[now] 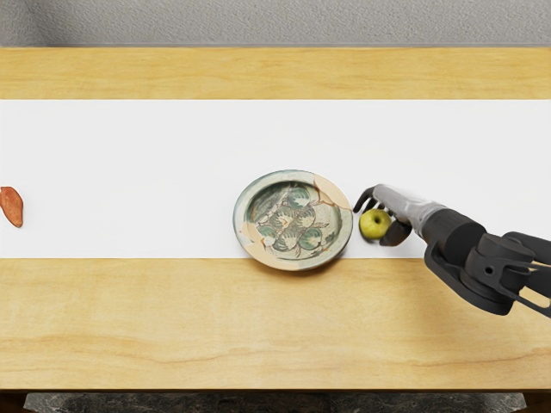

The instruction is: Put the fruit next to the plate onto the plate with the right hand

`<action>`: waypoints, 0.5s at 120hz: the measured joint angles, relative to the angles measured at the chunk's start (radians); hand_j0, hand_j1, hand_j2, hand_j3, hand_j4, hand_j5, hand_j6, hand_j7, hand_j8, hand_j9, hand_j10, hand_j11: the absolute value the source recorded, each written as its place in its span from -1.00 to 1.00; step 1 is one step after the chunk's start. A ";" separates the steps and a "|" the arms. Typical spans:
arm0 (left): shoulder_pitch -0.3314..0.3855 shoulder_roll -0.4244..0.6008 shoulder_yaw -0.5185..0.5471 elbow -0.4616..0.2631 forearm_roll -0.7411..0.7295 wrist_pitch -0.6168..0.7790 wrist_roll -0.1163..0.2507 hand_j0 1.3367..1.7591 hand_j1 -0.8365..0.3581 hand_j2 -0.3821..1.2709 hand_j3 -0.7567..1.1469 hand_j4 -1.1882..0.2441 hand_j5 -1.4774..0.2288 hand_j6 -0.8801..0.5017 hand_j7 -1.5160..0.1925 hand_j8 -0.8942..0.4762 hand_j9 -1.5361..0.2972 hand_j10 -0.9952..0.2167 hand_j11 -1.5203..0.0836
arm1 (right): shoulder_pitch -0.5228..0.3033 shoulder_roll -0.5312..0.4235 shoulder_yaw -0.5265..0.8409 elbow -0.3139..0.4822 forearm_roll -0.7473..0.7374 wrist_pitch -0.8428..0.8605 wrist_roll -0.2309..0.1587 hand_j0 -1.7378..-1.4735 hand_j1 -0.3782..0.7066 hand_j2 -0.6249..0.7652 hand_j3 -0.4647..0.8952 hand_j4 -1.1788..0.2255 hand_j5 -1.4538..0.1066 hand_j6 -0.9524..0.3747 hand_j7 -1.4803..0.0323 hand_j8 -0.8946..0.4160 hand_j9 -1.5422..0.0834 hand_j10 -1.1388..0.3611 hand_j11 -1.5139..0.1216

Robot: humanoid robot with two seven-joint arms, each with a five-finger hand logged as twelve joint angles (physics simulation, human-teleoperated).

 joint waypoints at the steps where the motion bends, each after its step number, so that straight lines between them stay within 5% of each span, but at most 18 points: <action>1: 0.000 0.000 0.000 0.000 0.000 0.000 0.000 0.52 0.97 -0.54 -0.21 0.65 0.72 0.26 0.76 0.29 0.66 0.63 0.88 | 0.000 0.000 0.000 0.000 0.000 0.000 0.000 -0.39 0.07 -0.22 -0.32 0.00 0.06 -0.27 0.13 -0.37 0.12 -0.12 0.08; 60: 0.000 0.000 0.000 0.000 0.000 0.000 0.000 0.52 0.97 -0.54 -0.21 0.65 0.72 0.26 0.76 0.29 0.66 0.63 0.88 | -0.008 0.000 0.032 -0.001 0.001 0.002 0.000 -0.37 0.11 -0.12 -0.32 -0.12 -0.14 -0.19 -0.04 -0.29 -0.07 -0.23 -0.11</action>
